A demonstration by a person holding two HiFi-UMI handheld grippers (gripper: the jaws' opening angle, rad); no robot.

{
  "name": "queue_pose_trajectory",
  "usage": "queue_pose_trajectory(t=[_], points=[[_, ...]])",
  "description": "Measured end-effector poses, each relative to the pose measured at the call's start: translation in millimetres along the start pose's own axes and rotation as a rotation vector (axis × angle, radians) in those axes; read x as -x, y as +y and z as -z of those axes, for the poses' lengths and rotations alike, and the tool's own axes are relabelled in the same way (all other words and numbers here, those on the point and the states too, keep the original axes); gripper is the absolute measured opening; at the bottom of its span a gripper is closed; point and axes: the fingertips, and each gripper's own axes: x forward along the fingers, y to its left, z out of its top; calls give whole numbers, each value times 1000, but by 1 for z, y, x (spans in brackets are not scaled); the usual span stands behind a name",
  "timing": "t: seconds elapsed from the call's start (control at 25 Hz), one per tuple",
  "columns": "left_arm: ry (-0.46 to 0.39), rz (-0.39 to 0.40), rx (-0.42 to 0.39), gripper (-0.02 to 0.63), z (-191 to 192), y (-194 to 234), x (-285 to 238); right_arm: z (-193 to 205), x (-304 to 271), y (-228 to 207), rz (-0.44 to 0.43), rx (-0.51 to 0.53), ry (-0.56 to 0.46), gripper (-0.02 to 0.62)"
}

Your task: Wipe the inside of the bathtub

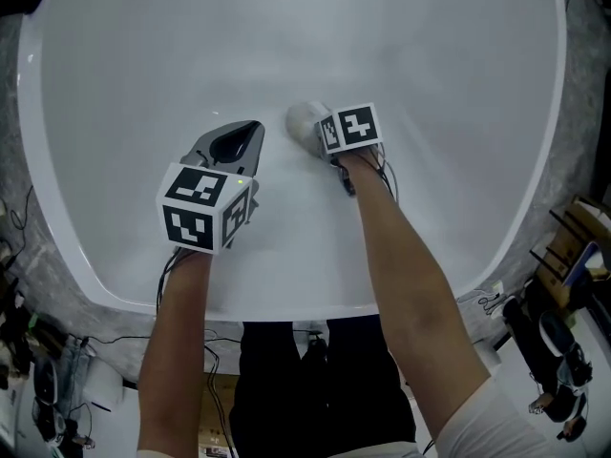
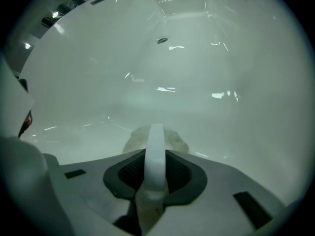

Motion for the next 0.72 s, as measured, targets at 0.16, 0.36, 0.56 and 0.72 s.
queue_pose_trajectory(t=[0.16,0.36,0.56,0.72], points=[[23,17,-17,6,0,-22,-13,11,21,-22,25,-11,-7,97],[56,31,-26,6,3,-46,-22,22,43,-35,50,-13,-17,98],[87,54,-35,6,6,-72,-50,31,50,-64,94,-17,-1,98],[90,69,-29,6,5,-87,-52,35,58,-69,129,-2,24,97]])
